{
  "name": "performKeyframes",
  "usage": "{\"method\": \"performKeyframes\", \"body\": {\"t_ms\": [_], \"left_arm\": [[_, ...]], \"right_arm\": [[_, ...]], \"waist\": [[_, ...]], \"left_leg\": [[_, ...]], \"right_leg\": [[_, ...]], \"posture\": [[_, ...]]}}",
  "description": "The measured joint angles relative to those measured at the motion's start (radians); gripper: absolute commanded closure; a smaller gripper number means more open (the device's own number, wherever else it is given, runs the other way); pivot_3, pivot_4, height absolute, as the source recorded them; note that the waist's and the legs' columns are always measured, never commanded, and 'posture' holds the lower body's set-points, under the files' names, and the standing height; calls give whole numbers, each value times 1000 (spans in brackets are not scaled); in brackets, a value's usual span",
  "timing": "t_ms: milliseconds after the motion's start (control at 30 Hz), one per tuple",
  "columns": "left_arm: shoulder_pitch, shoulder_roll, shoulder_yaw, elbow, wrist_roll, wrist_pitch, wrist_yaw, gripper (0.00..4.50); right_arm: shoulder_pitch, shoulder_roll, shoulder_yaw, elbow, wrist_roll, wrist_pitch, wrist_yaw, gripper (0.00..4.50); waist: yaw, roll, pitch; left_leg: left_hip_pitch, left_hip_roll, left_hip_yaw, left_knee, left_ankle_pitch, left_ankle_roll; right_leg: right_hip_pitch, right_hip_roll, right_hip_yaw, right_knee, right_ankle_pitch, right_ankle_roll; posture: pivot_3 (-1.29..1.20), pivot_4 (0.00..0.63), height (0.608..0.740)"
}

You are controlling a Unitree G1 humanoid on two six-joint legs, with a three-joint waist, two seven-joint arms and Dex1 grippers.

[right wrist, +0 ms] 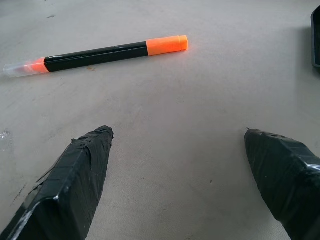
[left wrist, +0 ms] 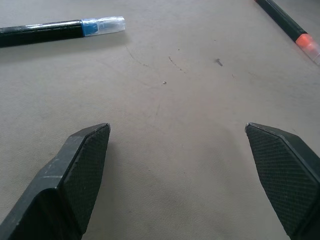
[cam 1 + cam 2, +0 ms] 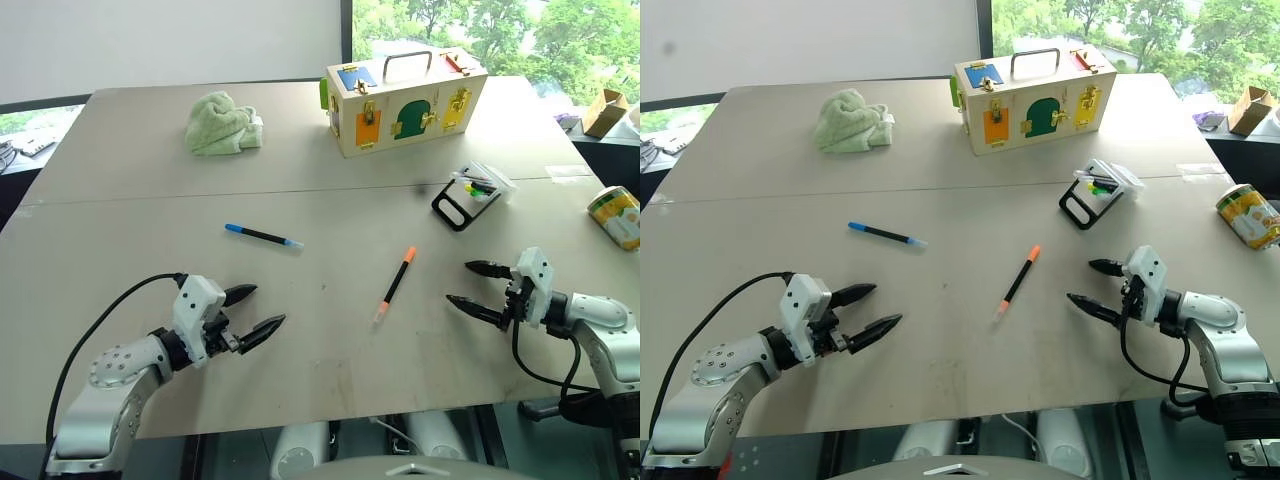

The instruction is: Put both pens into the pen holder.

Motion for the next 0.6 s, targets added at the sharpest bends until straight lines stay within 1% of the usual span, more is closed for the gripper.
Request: {"method": "performKeyframes", "body": {"t_ms": [600], "left_arm": [[-4,-11,-2,0,12,-5,3,37]], "right_arm": [[-8,10,8,0,-1,1,-2,0]], "waist": [[-1,0,0]], "left_leg": [[0,0,0,0,0,0]], "right_leg": [[0,0,0,0,0,0]], "posture": [[0,150,740]]}}
